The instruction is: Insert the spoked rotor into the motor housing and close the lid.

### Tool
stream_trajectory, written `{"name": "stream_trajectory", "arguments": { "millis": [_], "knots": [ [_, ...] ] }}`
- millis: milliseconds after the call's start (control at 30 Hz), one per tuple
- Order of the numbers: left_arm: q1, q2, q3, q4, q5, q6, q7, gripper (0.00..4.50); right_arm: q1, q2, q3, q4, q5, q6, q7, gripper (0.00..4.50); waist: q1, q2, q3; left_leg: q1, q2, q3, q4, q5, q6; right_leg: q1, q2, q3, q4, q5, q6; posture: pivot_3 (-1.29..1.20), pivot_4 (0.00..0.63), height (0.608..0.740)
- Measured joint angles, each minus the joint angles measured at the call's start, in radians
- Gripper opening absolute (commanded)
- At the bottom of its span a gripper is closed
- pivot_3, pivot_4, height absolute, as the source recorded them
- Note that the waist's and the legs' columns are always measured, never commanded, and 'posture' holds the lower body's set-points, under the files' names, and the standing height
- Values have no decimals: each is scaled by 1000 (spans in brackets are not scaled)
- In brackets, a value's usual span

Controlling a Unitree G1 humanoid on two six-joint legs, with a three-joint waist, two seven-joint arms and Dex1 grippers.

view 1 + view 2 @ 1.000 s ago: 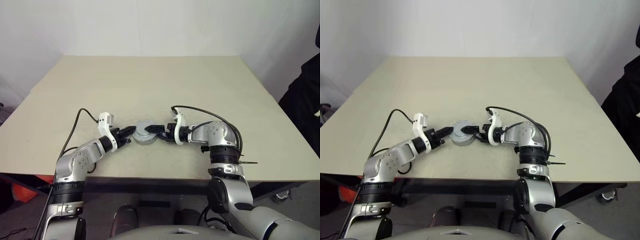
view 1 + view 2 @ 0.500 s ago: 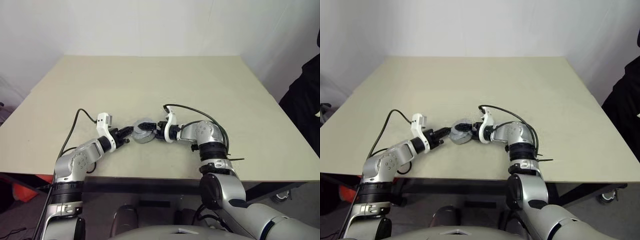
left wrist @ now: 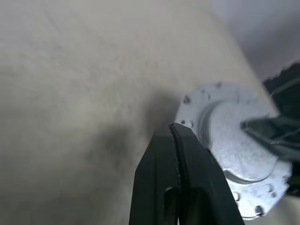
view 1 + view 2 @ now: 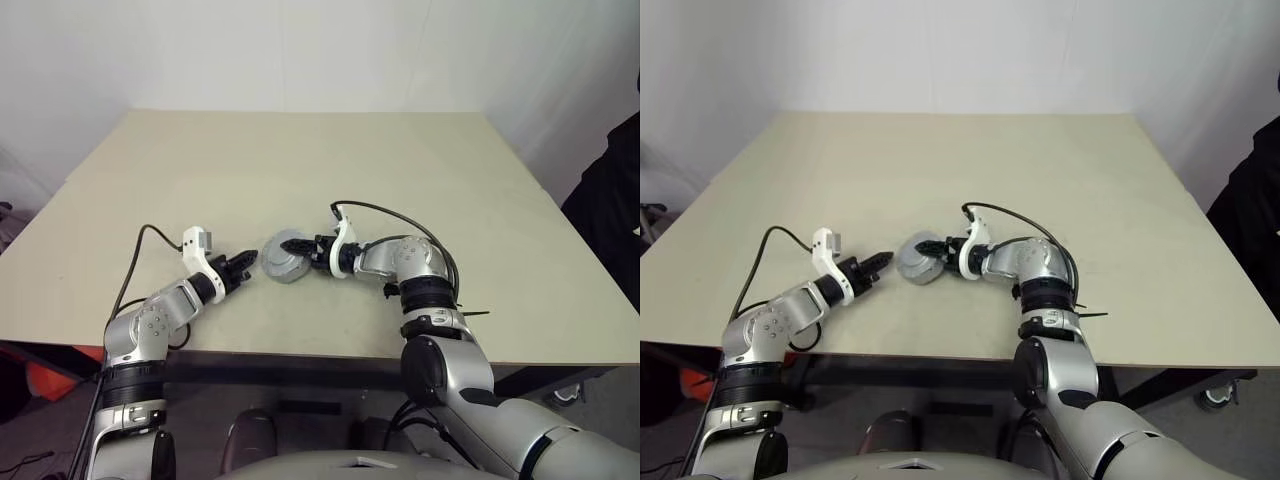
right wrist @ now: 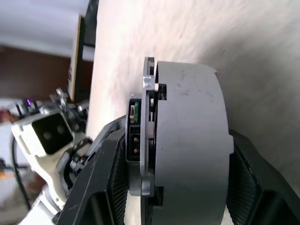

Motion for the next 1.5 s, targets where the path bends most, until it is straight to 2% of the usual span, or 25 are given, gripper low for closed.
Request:
{"name": "stream_trajectory", "arguments": {
  "millis": [167,300,400,633,767,1067,1500],
  "knots": [
    [-15,-60,109,-2,-115,2,43,0,-39,-17,-117,12,47,-14,-92,2241,-2,0,0,-5,-2,0,0,0,0,-5,0,0,0,2,-4,0,0,740],
    [-32,-120,220,5,-292,29,99,0,-92,-4,-185,-1,114,6,-146,2241,-7,-1,0,-13,-1,0,1,0,1,-13,3,-1,0,3,-6,0,0,740],
    [-33,-141,258,4,-403,48,117,624,-127,23,-209,-26,171,26,-181,2241,-4,-1,0,-16,0,-1,1,0,1,-15,4,-1,0,4,-5,0,0,740],
    [3,-171,278,-2,-542,49,148,3001,-206,48,-298,-51,310,39,-327,2241,-1,-2,2,-18,0,-1,3,-1,2,-15,4,-1,0,4,-4,0,0,740],
    [4,-189,256,-11,-607,60,179,4355,-252,55,-297,-93,398,48,-370,2241,-1,-3,2,-16,0,-1,3,-1,2,-13,4,-1,1,4,-2,0,0,740],
    [-20,-191,228,-11,-768,86,247,4355,-234,55,-237,-113,462,106,-412,2241,0,-3,2,-17,0,-1,4,-1,2,-14,4,-1,1,6,0,0,0,740],
    [-90,-194,160,3,-826,26,292,4355,-159,47,-147,-175,519,156,-430,2241,0,-3,2,-18,0,-2,10,-1,2,-13,4,-1,2,8,4,0,0,740]
  ]
}}
